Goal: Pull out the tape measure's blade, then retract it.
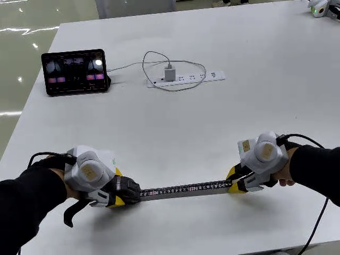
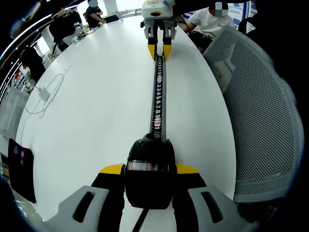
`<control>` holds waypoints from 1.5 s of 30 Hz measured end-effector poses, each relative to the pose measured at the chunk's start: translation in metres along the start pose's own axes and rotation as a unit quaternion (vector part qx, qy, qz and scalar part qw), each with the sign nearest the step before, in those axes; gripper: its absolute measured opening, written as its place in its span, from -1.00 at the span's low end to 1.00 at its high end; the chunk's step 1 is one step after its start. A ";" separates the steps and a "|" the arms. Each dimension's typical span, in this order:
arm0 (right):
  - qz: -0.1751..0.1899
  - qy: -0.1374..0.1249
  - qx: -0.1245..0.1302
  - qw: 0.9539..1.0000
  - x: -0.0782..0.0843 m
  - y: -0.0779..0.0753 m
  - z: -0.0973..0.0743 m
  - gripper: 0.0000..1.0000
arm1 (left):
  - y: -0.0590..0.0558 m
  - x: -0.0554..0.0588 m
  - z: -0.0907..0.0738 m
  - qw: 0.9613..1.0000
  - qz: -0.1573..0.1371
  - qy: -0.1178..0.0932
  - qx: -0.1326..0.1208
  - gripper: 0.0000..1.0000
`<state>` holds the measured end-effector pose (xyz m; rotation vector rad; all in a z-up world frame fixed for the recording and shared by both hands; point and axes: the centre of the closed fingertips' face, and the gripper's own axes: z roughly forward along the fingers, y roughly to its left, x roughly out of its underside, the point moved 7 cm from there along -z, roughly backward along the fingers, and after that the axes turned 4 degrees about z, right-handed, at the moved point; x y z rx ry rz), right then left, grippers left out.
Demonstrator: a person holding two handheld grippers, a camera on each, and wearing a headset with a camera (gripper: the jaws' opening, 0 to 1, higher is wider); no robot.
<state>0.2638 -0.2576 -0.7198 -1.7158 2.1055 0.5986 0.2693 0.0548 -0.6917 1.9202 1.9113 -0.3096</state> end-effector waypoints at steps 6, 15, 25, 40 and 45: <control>-0.025 0.015 0.001 1.000 -0.001 0.001 0.001 -0.75 | -0.001 0.000 -0.001 1.000 -0.004 0.003 -0.002 -0.35; -0.065 0.041 -0.002 0.997 -0.003 0.001 0.000 -0.68 | 0.000 0.000 -0.006 1.000 -0.014 0.011 -0.002 -0.36; -0.068 0.034 0.005 0.997 -0.014 -0.003 -0.014 -0.45 | 0.003 0.007 -0.016 0.999 -0.036 0.012 -0.014 0.00; -0.022 0.006 0.041 0.999 -0.004 0.012 -0.036 0.06 | -0.006 0.010 -0.025 0.996 -0.083 -0.015 -0.012 0.54; 0.019 -0.012 0.064 0.998 0.000 0.016 -0.044 0.32 | -0.009 0.014 -0.029 0.993 -0.114 -0.033 -0.020 0.70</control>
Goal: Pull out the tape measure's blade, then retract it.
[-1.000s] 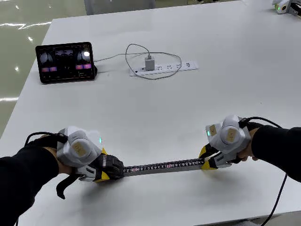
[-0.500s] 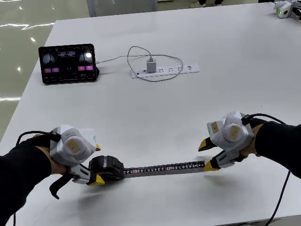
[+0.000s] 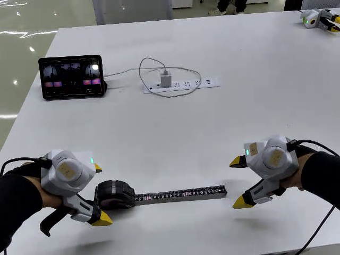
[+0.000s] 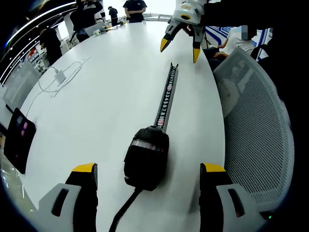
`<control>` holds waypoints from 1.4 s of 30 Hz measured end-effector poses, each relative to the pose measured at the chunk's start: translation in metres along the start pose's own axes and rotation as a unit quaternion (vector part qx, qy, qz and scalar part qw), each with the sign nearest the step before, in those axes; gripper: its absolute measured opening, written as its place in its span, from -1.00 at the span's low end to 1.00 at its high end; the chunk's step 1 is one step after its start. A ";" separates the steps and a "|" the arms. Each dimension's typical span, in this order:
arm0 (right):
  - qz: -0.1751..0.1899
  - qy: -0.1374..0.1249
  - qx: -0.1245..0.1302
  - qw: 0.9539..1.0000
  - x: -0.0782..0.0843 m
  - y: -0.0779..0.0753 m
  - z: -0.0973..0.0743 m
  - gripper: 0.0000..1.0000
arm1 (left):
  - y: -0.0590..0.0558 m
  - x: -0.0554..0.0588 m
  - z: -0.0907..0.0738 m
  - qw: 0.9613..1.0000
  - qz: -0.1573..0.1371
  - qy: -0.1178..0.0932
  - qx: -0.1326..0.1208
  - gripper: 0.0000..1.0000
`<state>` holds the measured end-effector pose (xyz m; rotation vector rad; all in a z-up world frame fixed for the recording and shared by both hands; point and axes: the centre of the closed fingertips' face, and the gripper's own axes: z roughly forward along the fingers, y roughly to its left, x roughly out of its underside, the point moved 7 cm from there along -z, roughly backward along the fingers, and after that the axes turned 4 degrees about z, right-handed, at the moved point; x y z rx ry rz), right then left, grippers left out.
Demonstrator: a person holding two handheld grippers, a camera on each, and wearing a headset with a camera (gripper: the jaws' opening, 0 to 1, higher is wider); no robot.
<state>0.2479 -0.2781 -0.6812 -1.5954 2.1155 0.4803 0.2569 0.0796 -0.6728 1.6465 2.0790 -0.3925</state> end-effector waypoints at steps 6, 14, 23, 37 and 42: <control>0.043 -0.024 0.020 0.999 0.005 0.004 -0.007 0.53 | -0.006 0.007 -0.005 0.999 -0.042 -0.016 -0.008 0.88; 0.077 -0.041 0.027 0.996 0.018 0.013 -0.017 0.66 | -0.015 0.010 -0.012 0.995 -0.091 -0.042 -0.017 0.98; 0.158 -0.080 0.053 0.983 0.035 0.022 -0.025 0.90 | -0.017 0.010 -0.024 0.977 -0.156 -0.121 -0.085 0.98; 0.179 -0.113 0.108 0.971 0.053 0.042 -0.052 0.98 | -0.036 0.039 -0.044 0.954 -0.204 -0.163 -0.148 0.98; 0.183 -0.114 0.122 0.969 0.065 0.049 -0.059 0.98 | -0.046 0.052 -0.049 0.948 -0.215 -0.168 -0.165 0.98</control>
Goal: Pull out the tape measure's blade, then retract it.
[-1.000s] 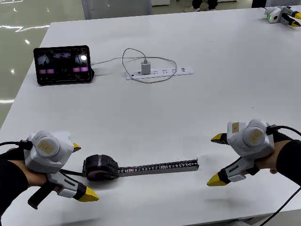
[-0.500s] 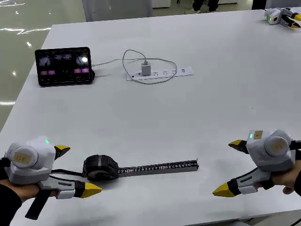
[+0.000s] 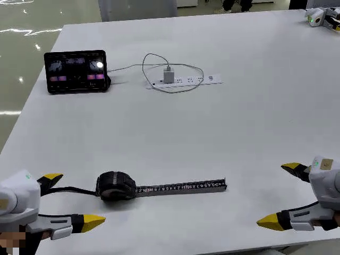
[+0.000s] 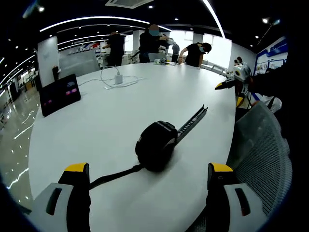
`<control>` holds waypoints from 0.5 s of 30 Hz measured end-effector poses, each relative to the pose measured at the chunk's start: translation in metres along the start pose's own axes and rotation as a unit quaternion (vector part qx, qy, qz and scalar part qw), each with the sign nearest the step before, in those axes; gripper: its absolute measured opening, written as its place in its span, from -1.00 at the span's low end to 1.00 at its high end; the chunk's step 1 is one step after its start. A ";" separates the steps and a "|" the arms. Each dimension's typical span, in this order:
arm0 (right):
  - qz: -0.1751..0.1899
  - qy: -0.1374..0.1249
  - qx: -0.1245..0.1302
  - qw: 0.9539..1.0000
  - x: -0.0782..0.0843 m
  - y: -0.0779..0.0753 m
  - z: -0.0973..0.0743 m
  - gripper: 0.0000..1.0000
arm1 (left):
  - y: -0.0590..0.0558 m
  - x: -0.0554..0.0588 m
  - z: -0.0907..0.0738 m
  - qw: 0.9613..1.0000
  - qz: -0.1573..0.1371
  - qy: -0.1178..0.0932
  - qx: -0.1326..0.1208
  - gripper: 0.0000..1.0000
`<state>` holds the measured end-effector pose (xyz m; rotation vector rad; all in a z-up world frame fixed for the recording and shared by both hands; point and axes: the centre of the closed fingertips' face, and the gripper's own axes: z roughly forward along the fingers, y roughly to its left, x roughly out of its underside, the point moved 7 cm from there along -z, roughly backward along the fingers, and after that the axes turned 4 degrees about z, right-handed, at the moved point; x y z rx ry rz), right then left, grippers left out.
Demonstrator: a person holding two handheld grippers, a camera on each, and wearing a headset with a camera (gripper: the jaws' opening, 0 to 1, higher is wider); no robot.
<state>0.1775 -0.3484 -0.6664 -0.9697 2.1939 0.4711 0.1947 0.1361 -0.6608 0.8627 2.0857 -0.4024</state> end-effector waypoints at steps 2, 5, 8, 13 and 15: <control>0.002 -0.001 0.003 1.000 0.005 0.000 -0.004 0.98 | 0.002 0.003 -0.005 1.000 -0.003 -0.003 -0.012 0.98; 0.006 -0.005 0.010 1.000 0.012 0.000 -0.008 0.98 | 0.003 0.007 -0.010 1.000 -0.005 -0.007 -0.020 0.98; 0.021 -0.014 0.020 0.999 0.019 -0.001 -0.014 0.98 | 0.002 0.012 -0.013 1.000 -0.006 -0.006 -0.025 0.98; 0.058 -0.048 0.049 0.996 0.027 -0.004 -0.027 0.98 | 0.002 0.016 -0.017 1.000 -0.007 -0.003 -0.030 0.98; 0.061 -0.033 0.050 0.996 0.035 -0.003 -0.029 0.98 | 0.002 0.015 -0.019 0.999 -0.007 -0.008 -0.031 0.98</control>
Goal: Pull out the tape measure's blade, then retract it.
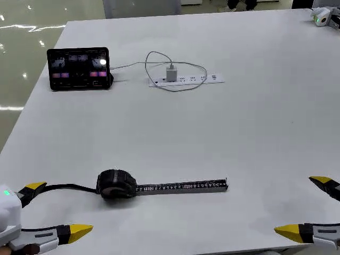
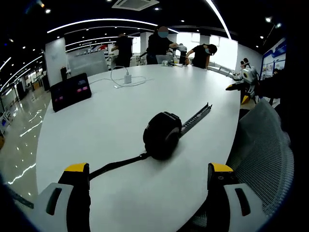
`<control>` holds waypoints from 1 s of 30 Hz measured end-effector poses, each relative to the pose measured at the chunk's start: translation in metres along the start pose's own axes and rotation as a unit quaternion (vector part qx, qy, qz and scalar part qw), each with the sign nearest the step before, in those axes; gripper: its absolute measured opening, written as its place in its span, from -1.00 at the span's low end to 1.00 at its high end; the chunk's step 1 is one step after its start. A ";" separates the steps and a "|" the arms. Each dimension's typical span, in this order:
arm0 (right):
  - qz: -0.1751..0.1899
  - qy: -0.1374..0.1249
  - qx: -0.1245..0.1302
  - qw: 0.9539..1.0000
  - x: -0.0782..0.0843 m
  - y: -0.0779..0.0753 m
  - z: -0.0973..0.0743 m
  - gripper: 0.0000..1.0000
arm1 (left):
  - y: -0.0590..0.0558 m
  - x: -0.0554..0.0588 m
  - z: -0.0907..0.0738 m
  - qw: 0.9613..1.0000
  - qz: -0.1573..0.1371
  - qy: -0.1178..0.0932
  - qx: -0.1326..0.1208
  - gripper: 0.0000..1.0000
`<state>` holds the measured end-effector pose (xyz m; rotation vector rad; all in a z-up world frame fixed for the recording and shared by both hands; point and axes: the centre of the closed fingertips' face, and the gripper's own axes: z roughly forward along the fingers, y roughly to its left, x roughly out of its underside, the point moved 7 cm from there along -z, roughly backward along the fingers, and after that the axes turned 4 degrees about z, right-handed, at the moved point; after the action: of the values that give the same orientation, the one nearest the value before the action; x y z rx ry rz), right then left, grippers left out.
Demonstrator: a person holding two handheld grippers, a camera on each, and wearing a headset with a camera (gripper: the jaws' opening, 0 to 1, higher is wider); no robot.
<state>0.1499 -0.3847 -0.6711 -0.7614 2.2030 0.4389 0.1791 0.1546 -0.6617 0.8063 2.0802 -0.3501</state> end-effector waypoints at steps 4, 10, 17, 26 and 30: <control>0.006 0.012 -0.002 1.000 0.009 -0.001 -0.005 0.98 | 0.003 -0.002 -0.001 1.000 0.006 -0.012 -0.001 0.98; -0.003 0.015 -0.005 1.000 0.008 -0.002 -0.009 0.98 | 0.005 -0.001 0.001 1.000 0.018 -0.005 0.005 0.98; -0.022 0.015 -0.014 1.000 0.003 0.002 -0.006 0.98 | 0.002 0.003 -0.004 0.999 0.030 0.001 0.016 0.98; -0.032 0.011 -0.014 0.999 -0.002 -0.001 -0.007 0.98 | 0.002 0.005 -0.007 1.000 0.027 0.000 0.016 0.98; -0.036 0.015 -0.018 0.999 -0.003 -0.002 -0.005 0.98 | 0.001 0.005 -0.005 1.000 0.023 0.010 0.017 0.98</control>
<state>0.1499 -0.3875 -0.6662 -0.8692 2.1928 0.4335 0.1744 0.1595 -0.6627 0.8797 2.0758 -0.3534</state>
